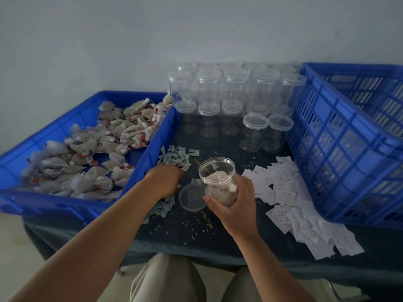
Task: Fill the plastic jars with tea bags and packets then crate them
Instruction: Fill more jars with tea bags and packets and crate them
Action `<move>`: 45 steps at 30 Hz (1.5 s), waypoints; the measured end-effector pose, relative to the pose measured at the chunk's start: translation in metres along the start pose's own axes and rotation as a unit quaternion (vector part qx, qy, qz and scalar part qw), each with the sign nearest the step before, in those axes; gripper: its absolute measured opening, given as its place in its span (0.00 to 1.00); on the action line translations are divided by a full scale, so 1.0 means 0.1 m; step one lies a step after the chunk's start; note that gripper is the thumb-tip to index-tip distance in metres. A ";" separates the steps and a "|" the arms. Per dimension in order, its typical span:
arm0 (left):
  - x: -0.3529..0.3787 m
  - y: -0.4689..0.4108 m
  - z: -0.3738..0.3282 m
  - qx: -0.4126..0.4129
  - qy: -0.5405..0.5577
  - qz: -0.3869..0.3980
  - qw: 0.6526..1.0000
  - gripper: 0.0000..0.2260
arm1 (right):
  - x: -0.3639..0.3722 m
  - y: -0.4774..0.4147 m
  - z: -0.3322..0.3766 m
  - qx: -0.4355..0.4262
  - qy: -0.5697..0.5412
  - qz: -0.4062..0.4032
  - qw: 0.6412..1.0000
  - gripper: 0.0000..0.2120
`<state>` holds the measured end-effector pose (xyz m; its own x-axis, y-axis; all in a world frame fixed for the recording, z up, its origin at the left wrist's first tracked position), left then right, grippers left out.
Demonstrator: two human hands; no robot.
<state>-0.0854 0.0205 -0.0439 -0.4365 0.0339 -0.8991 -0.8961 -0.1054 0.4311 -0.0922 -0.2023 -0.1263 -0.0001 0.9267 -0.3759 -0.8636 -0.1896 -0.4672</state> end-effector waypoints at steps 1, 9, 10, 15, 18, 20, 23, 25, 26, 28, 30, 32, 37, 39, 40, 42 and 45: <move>0.01 -0.01 -0.02 -0.009 -0.010 -0.004 1.000 0.21 | 0.00 0.00 0.00 0.001 -0.001 0.000 1.000 0.34; -0.03 -0.02 0.04 -0.040 0.094 -0.119 0.988 0.04 | -0.01 0.00 0.01 0.006 -0.005 0.004 1.000 0.35; -0.07 0.00 0.05 -0.033 0.147 -0.159 0.976 0.03 | -0.01 0.00 0.01 0.007 -0.003 0.005 1.000 0.34; -0.42 0.33 -0.05 0.067 0.320 -0.286 0.901 0.03 | -0.04 -0.02 0.07 0.006 -0.030 -0.020 0.999 0.35; -0.58 0.54 -0.22 0.186 0.355 -0.247 0.882 0.08 | -0.15 -0.02 0.14 -0.024 -0.047 -0.029 0.998 0.37; -0.60 0.60 -0.37 0.240 0.327 -0.213 0.889 0.09 | -0.26 0.01 0.17 -0.037 -0.052 -0.019 0.998 0.37; -0.53 0.52 -0.55 0.241 0.314 -0.237 0.887 0.12 | -0.41 0.07 0.15 -0.023 -0.044 -0.007 0.999 0.37; -0.48 0.43 -0.62 0.200 0.373 -0.279 0.862 0.08 | -0.50 0.12 0.10 0.006 -0.036 -0.007 0.999 0.39; -0.46 0.37 -0.64 0.174 0.409 -0.291 0.847 0.10 | -0.56 0.14 0.05 0.022 -0.026 -0.009 0.999 0.40; -0.38 0.19 -0.67 0.130 0.438 -0.277 0.845 0.18 | -0.68 0.20 -0.04 0.048 0.012 -0.023 0.998 0.38; -0.25 0.03 -0.76 0.119 0.371 -0.203 0.898 0.19 | -0.78 0.27 -0.11 0.079 0.049 -0.053 0.994 0.35; -0.10 -0.14 -0.89 0.137 0.272 -0.132 0.943 0.08 | -0.84 0.34 -0.17 0.106 0.057 -0.095 0.988 0.33; 0.14 -0.49 -1.23 0.162 0.125 -0.084 0.975 0.21 | -0.85 0.37 -0.26 0.139 0.044 -0.138 0.980 0.32; 0.17 -0.61 -1.27 0.144 0.135 -0.089 0.976 0.19 | -0.83 0.37 -0.28 0.152 0.043 -0.119 0.980 0.33; 0.17 -0.66 -1.27 0.134 0.145 -0.092 0.976 0.17 | -0.83 0.38 -0.29 0.152 0.041 -0.114 0.981 0.32; 0.17 -0.72 -1.27 0.126 0.155 -0.094 0.975 0.12 | -0.83 0.38 -0.28 0.141 0.043 -0.105 0.983 0.31; 0.19 -0.76 -1.24 0.123 0.156 -0.102 0.975 0.17 | -0.83 0.37 -0.26 0.132 0.065 -0.089 0.985 0.33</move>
<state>-0.0153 -0.0938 -0.1029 -0.2364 -0.2780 -0.9310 -0.9704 0.1155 0.2119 -0.1107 -0.2945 -0.1330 0.2135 0.8850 -0.4137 -0.9448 0.0793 -0.3179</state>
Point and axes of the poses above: each hand's wrist, its own y-axis away from the middle knuckle, its own x-axis out of the palm, z = x × y, the point moved 2 cm from there along -y, towards the middle knuckle, and after that the axes turned 6 degrees about z, right-handed, at the moved point
